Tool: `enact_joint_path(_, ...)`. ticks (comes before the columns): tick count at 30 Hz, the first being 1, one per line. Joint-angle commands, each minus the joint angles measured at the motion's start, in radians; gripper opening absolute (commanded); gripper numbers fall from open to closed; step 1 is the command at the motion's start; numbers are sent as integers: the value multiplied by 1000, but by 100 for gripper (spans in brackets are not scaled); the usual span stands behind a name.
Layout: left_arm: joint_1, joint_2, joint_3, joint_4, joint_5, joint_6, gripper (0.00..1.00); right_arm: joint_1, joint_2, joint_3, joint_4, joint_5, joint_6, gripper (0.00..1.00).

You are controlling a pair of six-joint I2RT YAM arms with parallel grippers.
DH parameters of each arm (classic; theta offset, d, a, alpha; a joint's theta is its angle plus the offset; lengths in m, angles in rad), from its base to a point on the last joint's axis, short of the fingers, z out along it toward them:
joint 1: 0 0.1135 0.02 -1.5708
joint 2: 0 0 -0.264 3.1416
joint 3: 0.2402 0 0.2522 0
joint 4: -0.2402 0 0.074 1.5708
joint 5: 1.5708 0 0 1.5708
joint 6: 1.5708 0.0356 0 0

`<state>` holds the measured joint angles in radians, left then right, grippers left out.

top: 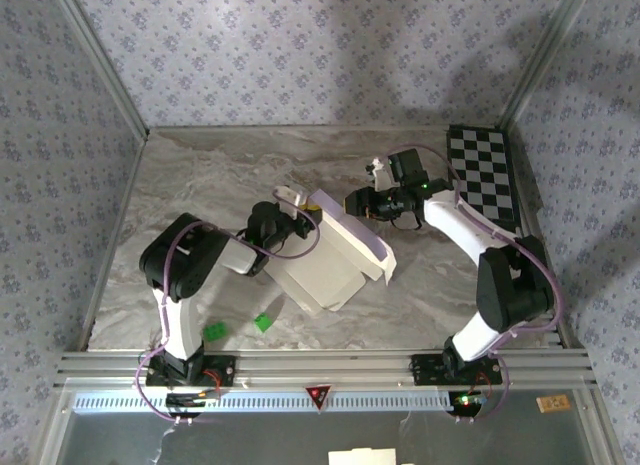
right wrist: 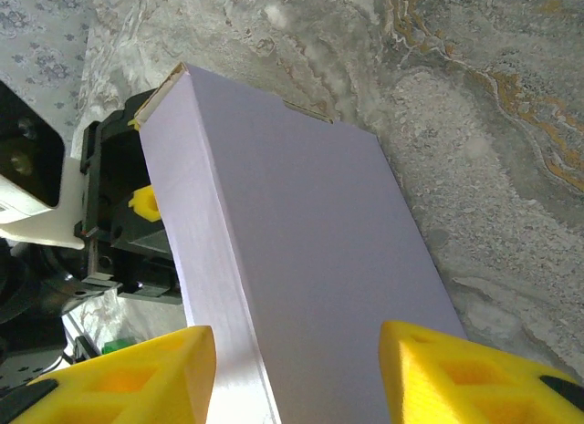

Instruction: Fold the paper box

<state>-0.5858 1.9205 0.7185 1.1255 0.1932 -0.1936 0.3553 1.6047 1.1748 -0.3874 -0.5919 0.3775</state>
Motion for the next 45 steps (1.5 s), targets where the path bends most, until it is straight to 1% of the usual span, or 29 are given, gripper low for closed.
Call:
enact_joint_path(1, -11, 24, 41, 86, -9, -10, 44, -11, 19, 9, -9, -31, 3, 51)
enact_joint_path(6, -19, 31, 58, 103, -27, -5, 44, -14, 19, 9, -20, -32, -2, 51)
enact_joint_path(12, -37, 3, 47, 101, -85, 29, 36, -19, 13, 9, -28, -32, -6, 51)
enact_joint_path(16, -39, 2, 43, 109, -91, 36, 22, -22, 13, 9, -30, -32, -8, 51)
enact_joint_path(18, -39, -1, 40, 114, -99, 41, 19, -22, 14, 9, -29, -34, -8, 51)
enact_joint_path(21, -41, -8, 29, 118, -118, 60, 8, -23, 13, 7, -30, -33, -9, 51)
enact_joint_path(24, -40, -21, 12, 119, -151, 79, 3, -25, 4, 7, -37, -24, -12, 51)
enact_joint_path(26, -42, -37, -3, 113, -184, 91, 0, -26, -9, 9, -47, 4, -17, 50)
enact_joint_path(29, -42, -80, -35, 73, -266, 115, 0, -23, -58, 9, -88, 109, -30, 50)
enact_joint_path(32, -45, -145, -68, -1, -384, 153, 0, -23, -116, 49, -125, 208, -38, 51)
enact_joint_path(35, -45, -220, -104, -93, -512, 187, 0, -20, -163, 67, -170, 307, -46, 51)
enact_joint_path(37, -49, -270, -127, -150, -624, 194, 0, -16, -189, 74, -193, 361, -49, 51)
enact_joint_path(40, -64, -329, -157, -227, -762, 186, 2, -13, -219, 72, -206, 392, -49, 51)
enact_joint_path(43, -93, -361, -181, -269, -868, 156, 3, -8, -233, 64, -206, 397, -47, 51)
enact_joint_path(45, -117, -374, -193, -281, -915, 129, 4, -4, -235, 59, -205, 396, -42, 51)
